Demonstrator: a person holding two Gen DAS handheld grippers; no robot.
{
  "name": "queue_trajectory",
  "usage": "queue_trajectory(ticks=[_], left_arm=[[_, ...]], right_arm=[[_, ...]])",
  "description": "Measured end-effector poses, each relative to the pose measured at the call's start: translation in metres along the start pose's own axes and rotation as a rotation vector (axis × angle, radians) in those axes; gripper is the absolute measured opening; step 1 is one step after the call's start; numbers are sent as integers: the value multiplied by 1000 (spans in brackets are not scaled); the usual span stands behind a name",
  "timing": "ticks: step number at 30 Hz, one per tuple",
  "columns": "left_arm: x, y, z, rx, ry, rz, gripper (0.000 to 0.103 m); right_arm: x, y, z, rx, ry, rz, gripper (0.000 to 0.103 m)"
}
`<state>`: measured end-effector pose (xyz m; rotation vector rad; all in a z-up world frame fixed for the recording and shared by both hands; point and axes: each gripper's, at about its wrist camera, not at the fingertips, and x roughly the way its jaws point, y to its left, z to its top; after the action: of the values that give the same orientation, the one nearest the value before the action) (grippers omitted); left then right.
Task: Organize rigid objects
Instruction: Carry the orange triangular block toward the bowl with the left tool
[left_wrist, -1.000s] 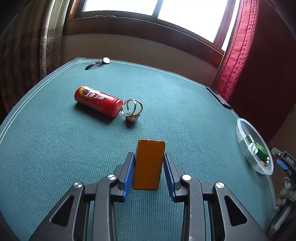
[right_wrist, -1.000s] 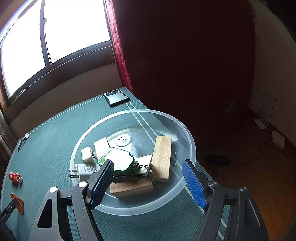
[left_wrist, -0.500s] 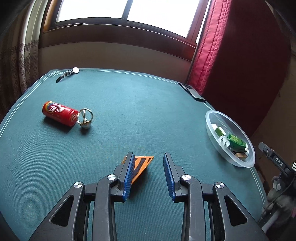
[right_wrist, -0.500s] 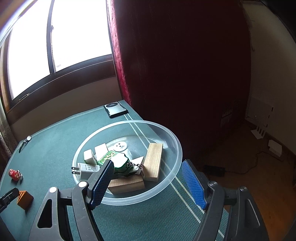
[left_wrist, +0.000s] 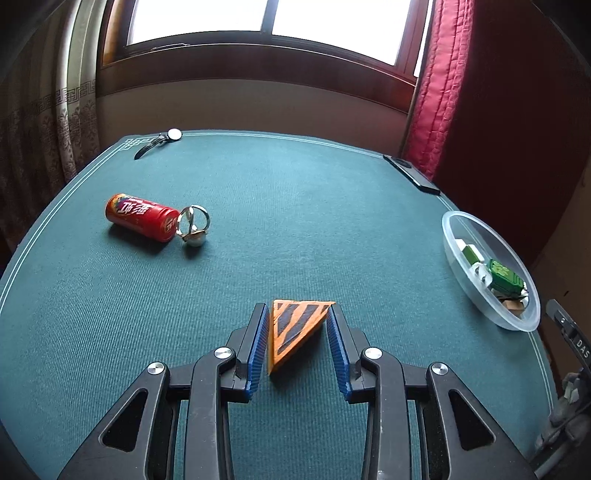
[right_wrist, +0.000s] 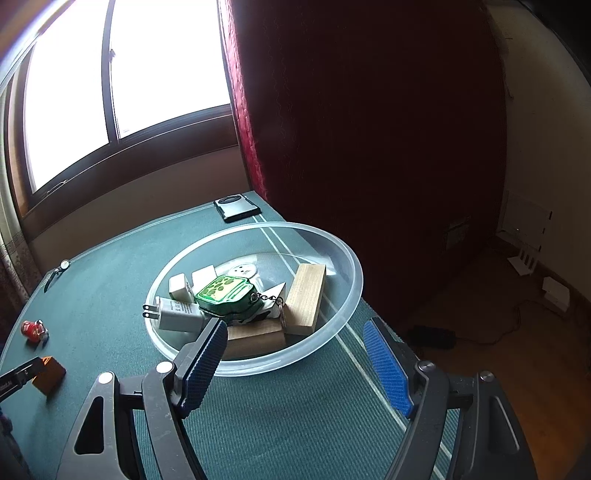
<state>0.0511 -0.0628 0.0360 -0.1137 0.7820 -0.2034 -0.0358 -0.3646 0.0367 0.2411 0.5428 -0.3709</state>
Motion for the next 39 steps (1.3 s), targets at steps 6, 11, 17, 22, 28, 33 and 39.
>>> queue_trajectory(ticks=[6,11,17,22,28,33,39], left_arm=[[11,0,-9,8,47,15,35],[14,2,-10,4,59,24,36],[25,1,-4,32,71,9,42],[32,0,3,49,70,6,47],[36,-8,3,92,63,9,37],[33,-21,1,92,59,-17,35],[23,-66,-1,163,61,-114,30]], right_arm=[[0,3,-7,-11,20,24,80],[0,3,-9,-13,29,30,80],[-4,6,-12,-20,34,37,80],[-4,8,-14,-27,40,43,80],[-4,9,-14,-27,43,44,80],[-4,8,-13,-21,41,41,80],[-2,5,-12,-8,41,33,80]])
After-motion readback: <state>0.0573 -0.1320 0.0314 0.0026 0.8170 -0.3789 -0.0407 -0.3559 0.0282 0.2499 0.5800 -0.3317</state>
